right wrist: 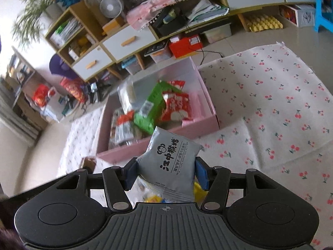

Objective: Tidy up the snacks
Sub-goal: 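Carry both held packs toward the pink box, then open both tools to drop the packs into the pink box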

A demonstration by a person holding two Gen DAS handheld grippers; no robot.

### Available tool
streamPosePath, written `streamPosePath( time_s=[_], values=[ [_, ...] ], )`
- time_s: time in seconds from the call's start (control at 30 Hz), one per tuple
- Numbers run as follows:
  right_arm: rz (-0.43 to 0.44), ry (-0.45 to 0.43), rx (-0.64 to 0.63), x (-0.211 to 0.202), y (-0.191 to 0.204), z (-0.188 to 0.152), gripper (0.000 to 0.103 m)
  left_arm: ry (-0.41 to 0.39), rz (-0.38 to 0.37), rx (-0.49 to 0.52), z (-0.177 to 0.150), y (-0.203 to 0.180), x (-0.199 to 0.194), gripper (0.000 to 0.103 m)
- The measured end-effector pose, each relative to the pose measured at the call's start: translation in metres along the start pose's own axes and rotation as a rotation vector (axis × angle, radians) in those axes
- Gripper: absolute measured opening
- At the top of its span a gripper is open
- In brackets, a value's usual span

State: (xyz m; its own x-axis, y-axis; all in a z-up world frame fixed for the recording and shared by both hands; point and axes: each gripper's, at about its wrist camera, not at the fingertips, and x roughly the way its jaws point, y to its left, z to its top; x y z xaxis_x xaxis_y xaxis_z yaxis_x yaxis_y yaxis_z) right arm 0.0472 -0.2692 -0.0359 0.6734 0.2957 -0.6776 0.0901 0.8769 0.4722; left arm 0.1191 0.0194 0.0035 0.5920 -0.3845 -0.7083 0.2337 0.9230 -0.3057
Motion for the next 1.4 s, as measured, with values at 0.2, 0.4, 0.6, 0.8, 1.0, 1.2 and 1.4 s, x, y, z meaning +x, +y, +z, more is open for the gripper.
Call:
streamPosePath(
  time_s=[0.2,0.4,0.6,0.8,1.0,1.2,1.4],
  values=[
    [0.027,-0.043,0.076,0.011,0.0,0.021,0.056,-0.046,0.02,-0.057,0.015,-0.001,0.012,0.037],
    [0.037,-0.094,0.139,0.024,-0.002,0.038,0.057,-0.082,0.04,-0.116,0.024,0.003,0.027,0.037],
    [0.036,-0.144,0.193,0.037,-0.014,0.053,0.057,-0.103,0.066,-0.131,0.026,0.004,0.037,0.037],
    [0.049,-0.17,0.234,0.055,-0.024,0.065,0.057,-0.097,0.104,-0.142,0.026,0.007,0.046,0.037],
    [0.024,-0.183,0.191,0.07,-0.024,0.074,0.057,-0.097,0.115,-0.159,0.027,0.012,0.049,0.037],
    [0.04,-0.186,0.2,0.084,-0.03,0.076,0.057,-0.091,0.121,-0.156,0.025,0.011,0.054,0.037],
    [0.034,-0.177,0.179,0.09,-0.027,0.075,0.057,-0.095,0.128,-0.13,0.025,0.006,0.057,0.038]
  ],
)
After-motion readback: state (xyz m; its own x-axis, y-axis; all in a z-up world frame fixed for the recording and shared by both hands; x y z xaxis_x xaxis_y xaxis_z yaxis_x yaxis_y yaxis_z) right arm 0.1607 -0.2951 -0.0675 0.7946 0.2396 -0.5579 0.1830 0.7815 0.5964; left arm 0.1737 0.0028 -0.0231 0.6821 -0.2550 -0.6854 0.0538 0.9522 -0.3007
